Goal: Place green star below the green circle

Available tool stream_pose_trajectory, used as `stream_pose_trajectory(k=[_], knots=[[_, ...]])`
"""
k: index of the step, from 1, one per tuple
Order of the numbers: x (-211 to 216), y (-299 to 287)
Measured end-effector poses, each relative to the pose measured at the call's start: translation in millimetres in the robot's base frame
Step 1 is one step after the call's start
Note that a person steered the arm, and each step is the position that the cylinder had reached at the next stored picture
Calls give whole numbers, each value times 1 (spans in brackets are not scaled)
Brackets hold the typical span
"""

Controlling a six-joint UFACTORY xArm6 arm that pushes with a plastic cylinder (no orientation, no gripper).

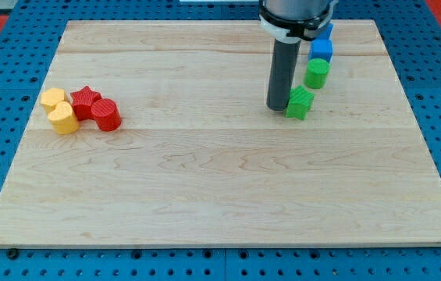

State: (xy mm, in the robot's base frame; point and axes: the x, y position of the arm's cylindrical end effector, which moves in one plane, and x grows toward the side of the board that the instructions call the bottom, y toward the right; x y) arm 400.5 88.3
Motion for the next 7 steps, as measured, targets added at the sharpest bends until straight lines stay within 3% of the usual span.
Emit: stream_pose_trajectory(k=[5,7], knots=[[0,41],[0,-5]])
